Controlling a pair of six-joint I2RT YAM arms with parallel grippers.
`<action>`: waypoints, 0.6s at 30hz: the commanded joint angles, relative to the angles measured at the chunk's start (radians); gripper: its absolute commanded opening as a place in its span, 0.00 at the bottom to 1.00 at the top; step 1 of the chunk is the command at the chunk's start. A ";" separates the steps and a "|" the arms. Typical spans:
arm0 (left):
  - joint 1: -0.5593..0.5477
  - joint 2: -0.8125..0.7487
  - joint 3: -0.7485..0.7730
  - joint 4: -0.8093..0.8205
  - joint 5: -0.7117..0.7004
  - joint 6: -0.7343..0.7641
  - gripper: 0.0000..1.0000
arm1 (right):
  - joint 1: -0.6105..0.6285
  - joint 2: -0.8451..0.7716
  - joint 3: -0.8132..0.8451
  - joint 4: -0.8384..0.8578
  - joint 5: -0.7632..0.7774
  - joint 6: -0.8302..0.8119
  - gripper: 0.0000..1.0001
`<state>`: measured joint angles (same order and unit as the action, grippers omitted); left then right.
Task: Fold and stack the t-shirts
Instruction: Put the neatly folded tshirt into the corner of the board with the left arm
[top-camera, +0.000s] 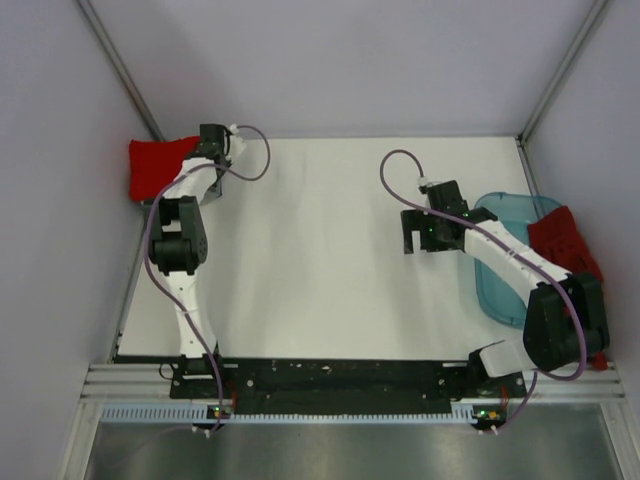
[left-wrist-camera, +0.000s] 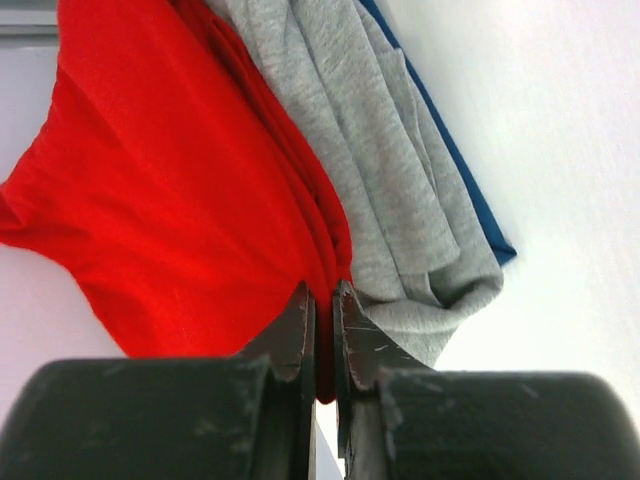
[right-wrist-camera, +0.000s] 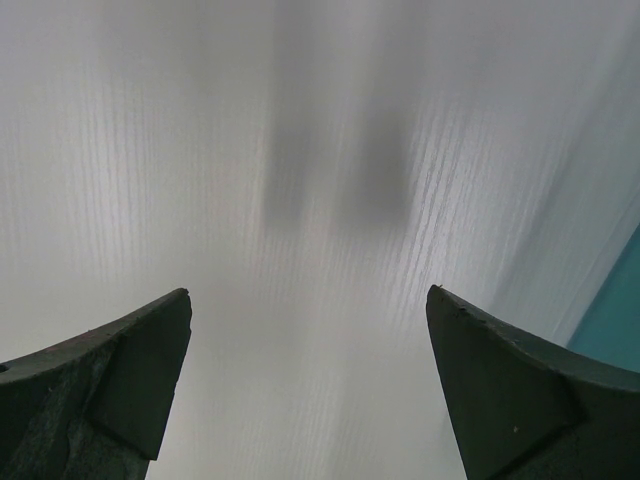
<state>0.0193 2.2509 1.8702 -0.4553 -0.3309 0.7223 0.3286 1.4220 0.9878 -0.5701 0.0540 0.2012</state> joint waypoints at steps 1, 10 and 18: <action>-0.015 -0.186 -0.113 0.092 0.036 0.051 0.01 | 0.000 -0.006 -0.001 0.018 -0.011 -0.011 0.99; -0.015 -0.251 -0.289 0.150 0.010 0.143 0.00 | 0.000 -0.011 -0.011 0.019 -0.032 -0.014 0.99; -0.015 -0.205 -0.261 -0.084 0.163 0.132 0.41 | 0.000 -0.015 -0.017 0.021 -0.045 -0.023 0.99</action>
<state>0.0116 2.0228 1.5906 -0.4034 -0.2810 0.8558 0.3286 1.4220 0.9749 -0.5686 0.0250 0.1909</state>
